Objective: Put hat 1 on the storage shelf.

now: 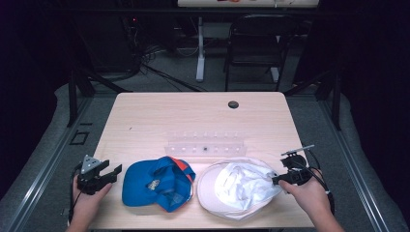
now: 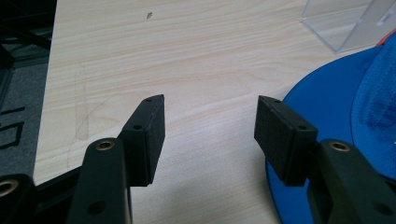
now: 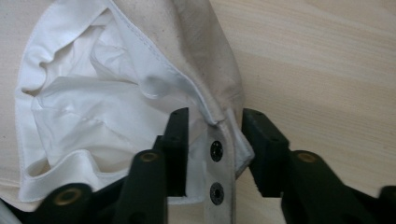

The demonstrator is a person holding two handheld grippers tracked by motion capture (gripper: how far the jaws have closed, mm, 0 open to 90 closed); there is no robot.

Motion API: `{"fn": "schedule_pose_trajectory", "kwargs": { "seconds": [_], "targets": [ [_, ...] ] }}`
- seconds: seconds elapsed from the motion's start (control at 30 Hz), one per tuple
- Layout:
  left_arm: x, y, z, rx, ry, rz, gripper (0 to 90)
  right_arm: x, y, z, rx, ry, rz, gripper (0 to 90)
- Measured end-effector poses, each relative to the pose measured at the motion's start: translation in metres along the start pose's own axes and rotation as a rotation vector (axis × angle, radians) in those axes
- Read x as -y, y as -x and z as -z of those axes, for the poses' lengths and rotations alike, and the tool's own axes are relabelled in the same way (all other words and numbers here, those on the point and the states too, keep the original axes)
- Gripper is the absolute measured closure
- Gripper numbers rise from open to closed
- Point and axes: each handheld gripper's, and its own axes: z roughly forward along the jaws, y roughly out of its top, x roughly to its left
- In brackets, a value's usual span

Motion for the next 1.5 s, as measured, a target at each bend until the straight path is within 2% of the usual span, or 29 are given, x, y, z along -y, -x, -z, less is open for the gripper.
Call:
{"fn": "schedule_pose_trajectory", "kwargs": {
  "seconds": [0.03,0.13,0.33,0.53,0.67,0.77,0.93,0.97,1.0,1.17,1.27,1.33,1.5],
  "targets": [
    [0.000,0.000,0.000,0.000,0.000,0.000,43.8,0.000,0.000,0.000,0.000,0.000,0.000,67.3],
    [0.000,0.000,0.000,-0.001,-0.005,-0.001,43.8,-0.001,-0.003,0.002,0.015,-0.021,0.036,77.9],
    [0.000,0.000,0.000,-0.002,-0.004,-0.001,43.7,-0.004,-0.012,0.005,0.051,-0.060,0.095,80.3],
    [0.000,0.000,0.000,-0.003,-0.003,0.000,43.8,-0.012,-0.019,0.013,0.063,-0.087,0.103,80.6],
    [0.000,0.000,0.000,0.000,0.002,0.001,43.8,-0.017,-0.023,0.018,0.054,-0.103,0.082,80.6],
    [0.000,0.000,0.000,0.000,0.002,0.001,43.8,-0.023,-0.028,0.027,0.059,-0.109,0.081,80.8],
    [0.000,0.000,0.000,0.000,0.007,0.004,43.8,-0.033,-0.039,0.038,0.092,-0.126,0.110,80.8],
    [0.000,0.000,0.001,0.000,0.007,0.004,43.8,-0.039,-0.046,0.045,0.118,-0.132,0.139,80.9],
    [0.000,0.000,0.001,-0.001,0.008,0.004,43.8,-0.041,-0.048,0.048,0.127,-0.130,0.148,80.9],
    [0.000,0.000,0.001,-0.001,0.009,0.002,43.8,-0.052,-0.058,0.061,0.129,-0.134,0.157,81.0],
    [0.000,0.000,0.001,0.000,0.009,0.003,43.8,-0.059,-0.063,0.070,0.143,-0.142,0.181,81.1],
    [0.000,0.000,0.000,0.000,0.016,0.006,43.8,-0.065,-0.069,0.081,0.142,-0.117,0.175,81.1],
    [0.000,0.000,0.000,0.001,0.017,0.007,43.8,-0.071,-0.073,0.098,0.143,-0.104,0.179,81.2]
  ]
}}
